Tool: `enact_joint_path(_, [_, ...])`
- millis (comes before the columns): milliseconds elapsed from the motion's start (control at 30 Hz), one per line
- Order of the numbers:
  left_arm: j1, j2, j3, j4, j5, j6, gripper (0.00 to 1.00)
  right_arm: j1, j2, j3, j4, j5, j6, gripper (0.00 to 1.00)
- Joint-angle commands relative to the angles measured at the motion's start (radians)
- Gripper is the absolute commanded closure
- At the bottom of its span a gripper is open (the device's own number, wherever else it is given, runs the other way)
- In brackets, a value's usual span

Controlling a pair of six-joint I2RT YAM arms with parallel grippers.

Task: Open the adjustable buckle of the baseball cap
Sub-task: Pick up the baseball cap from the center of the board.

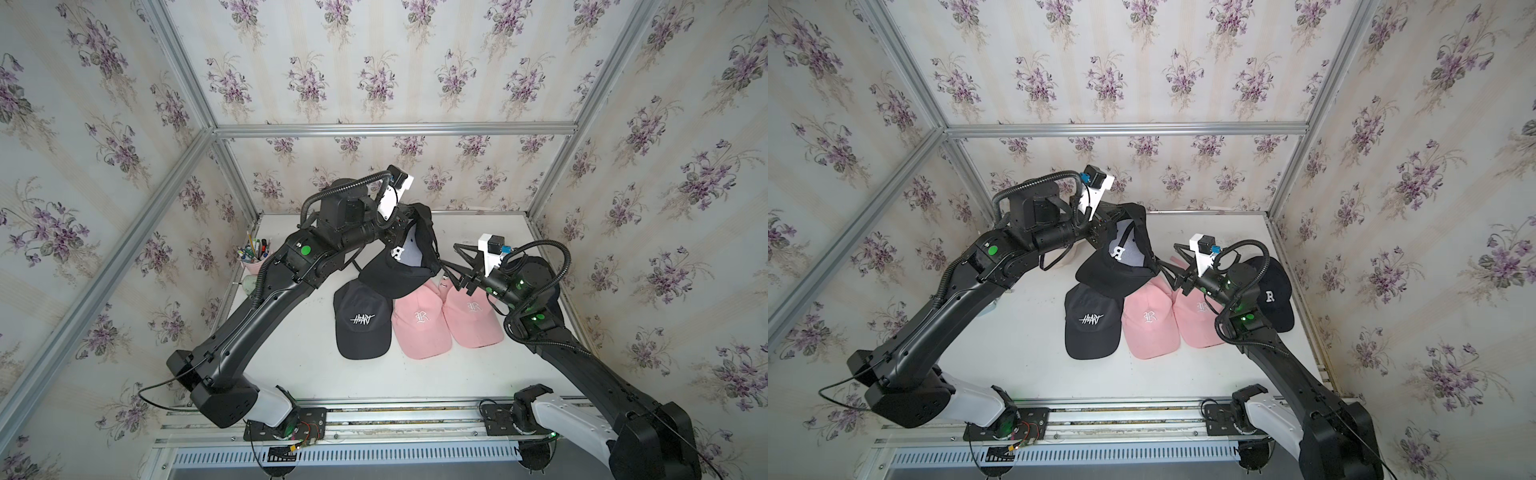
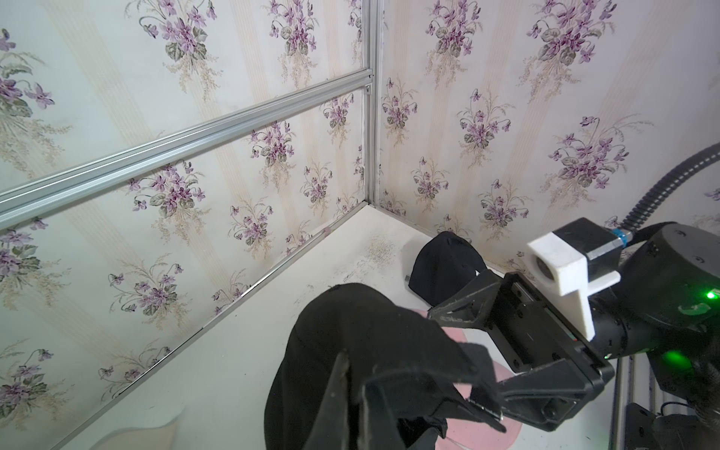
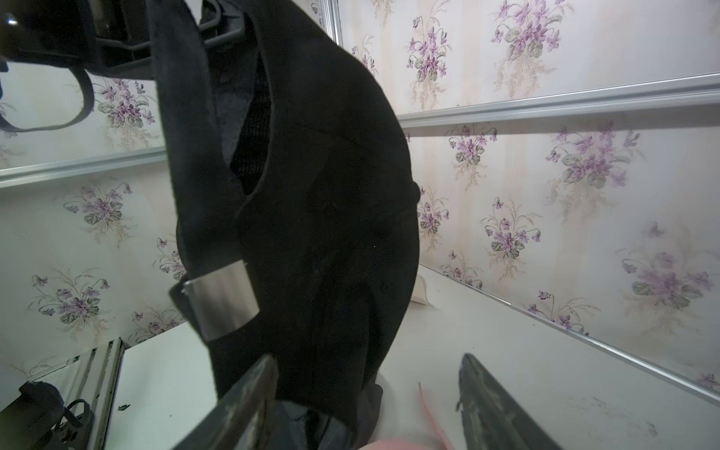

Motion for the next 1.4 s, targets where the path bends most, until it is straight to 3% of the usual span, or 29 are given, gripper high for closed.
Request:
enact_joint_path(0, [-0.006,0.000,0.008,0.057,-0.014,-0.014,1.00,0.000,-0.046,-0.033,0.022,-0.005,-0.047,0.27])
enact_joint_path(233, [-0.018,0.006,0.027,0.055,-0.020,-0.024,1.00,0.000,-0.122,-0.057,-0.105,0.026,-0.141,0.28])
enact_joint_path(533, [-0.031,0.011,0.009,0.082,-0.007,-0.055,1.00,0.002,-0.069,-0.072,0.105,0.069,-0.070,0.28])
enact_joint_path(733, [-0.039,0.003,-0.007,0.091,-0.010,-0.069,1.00,0.002,-0.026,-0.048,0.132,0.050,-0.052,0.29])
enact_joint_path(1067, [-0.039,0.001,-0.034,0.123,-0.027,-0.080,1.00,0.005,0.060,-0.019,0.169,-0.062,0.019,0.47])
enact_joint_path(1200, [-0.038,-0.004,-0.034,0.132,-0.030,-0.086,1.00,0.004,0.069,-0.028,0.163,-0.049,0.019,0.49])
enact_joint_path(1367, [-0.039,-0.009,-0.045,0.136,-0.036,-0.091,1.00,0.005,0.043,-0.045,0.172,-0.008,0.007,0.64])
